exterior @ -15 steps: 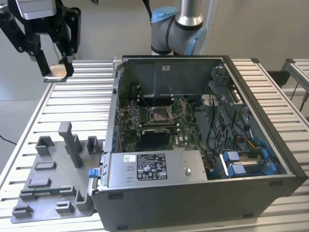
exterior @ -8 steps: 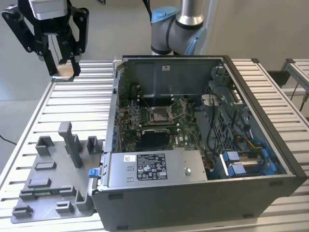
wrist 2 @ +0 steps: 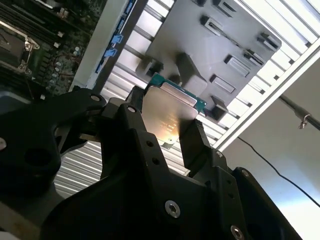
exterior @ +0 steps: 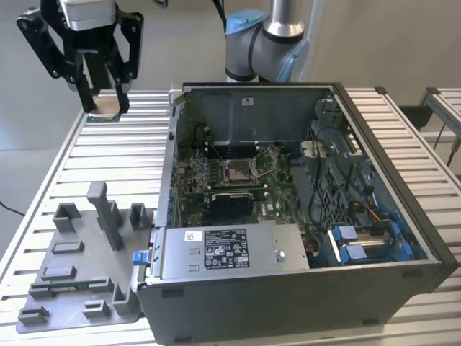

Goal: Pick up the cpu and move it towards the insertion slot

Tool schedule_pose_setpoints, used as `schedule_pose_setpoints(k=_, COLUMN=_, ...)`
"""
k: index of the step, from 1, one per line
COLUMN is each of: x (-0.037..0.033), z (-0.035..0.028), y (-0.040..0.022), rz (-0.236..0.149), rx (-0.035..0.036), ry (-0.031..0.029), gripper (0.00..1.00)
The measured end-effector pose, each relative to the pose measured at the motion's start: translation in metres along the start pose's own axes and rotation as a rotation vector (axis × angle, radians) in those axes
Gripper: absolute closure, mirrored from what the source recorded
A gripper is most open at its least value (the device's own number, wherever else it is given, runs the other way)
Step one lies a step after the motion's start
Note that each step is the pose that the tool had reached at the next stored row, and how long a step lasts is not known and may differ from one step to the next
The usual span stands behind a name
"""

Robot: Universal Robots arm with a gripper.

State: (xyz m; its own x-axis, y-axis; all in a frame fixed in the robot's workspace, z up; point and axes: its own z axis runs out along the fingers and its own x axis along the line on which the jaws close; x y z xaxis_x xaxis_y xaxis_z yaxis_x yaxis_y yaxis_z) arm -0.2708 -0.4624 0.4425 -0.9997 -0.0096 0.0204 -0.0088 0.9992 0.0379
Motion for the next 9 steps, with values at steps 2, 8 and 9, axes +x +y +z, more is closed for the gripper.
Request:
schedule_pose_setpoints(k=2, x=-0.0042, z=0.0002, y=0.0001, rz=0.0, rx=0.0, ry=0.0, gripper=1.0)
schedule_pose_setpoints(k=8, x=-0.018, z=0.0008, y=0.0002, rz=0.0, rx=0.0, ry=0.0, gripper=1.0)
schedule_pose_setpoints(k=9, x=-0.0202, z=0.0008, y=0.0002, rz=0.0, rx=0.0, ry=0.0, gripper=1.0)
